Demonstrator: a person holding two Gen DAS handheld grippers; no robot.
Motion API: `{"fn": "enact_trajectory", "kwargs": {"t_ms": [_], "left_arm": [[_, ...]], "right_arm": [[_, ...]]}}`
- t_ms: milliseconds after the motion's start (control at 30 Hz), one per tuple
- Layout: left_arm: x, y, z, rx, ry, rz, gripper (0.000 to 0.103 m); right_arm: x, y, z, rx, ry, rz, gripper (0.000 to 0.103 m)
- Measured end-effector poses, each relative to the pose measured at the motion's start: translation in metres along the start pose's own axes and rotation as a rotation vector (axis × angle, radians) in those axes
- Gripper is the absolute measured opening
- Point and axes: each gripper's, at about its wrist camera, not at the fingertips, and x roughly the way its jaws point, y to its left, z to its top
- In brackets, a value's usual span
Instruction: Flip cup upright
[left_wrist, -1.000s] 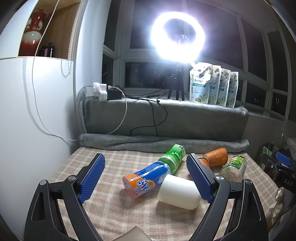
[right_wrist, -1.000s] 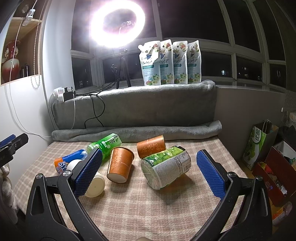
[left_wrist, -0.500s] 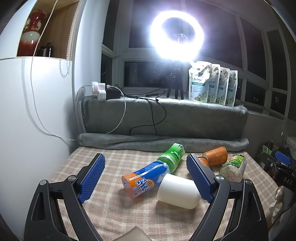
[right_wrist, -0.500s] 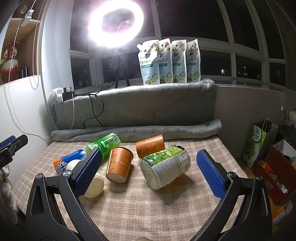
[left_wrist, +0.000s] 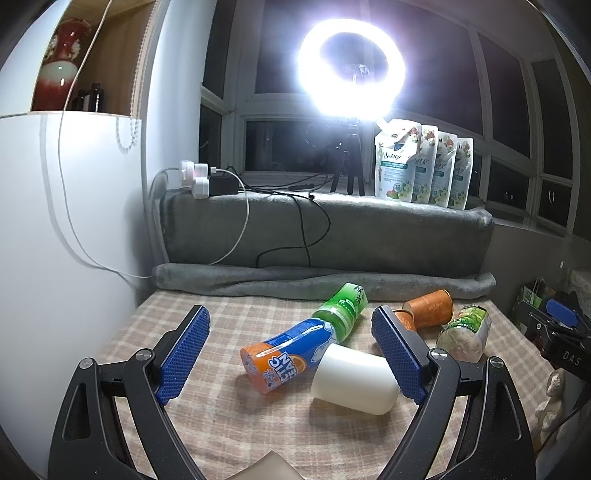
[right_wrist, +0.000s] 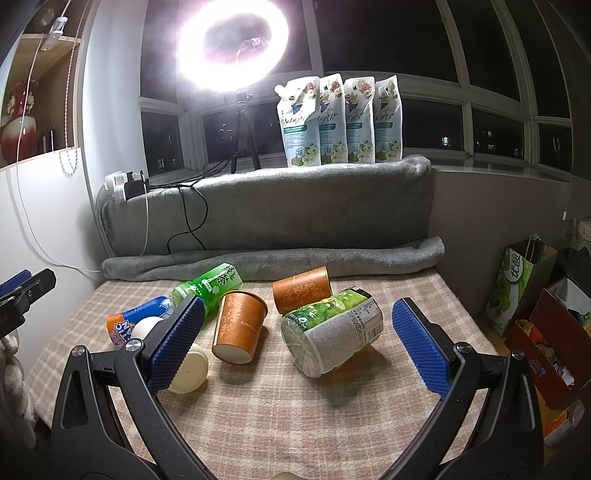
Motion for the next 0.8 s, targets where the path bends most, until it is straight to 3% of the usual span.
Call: {"fn": "enact_trajectory", "kwargs": {"t_ms": [400, 800], "left_arm": [[0.007, 0.003, -0.001, 0.002, 0.018, -0.011, 0.090], [0.018, 0.009, 0.001, -0.001, 0.054, -0.020, 0.090]], "right_arm": [[0.007, 0.005, -0.003, -0.012, 0.010, 0.011, 0.103], [0.042, 0.032, 0.011, -0.046, 0.070, 0.085, 0.103]]}}
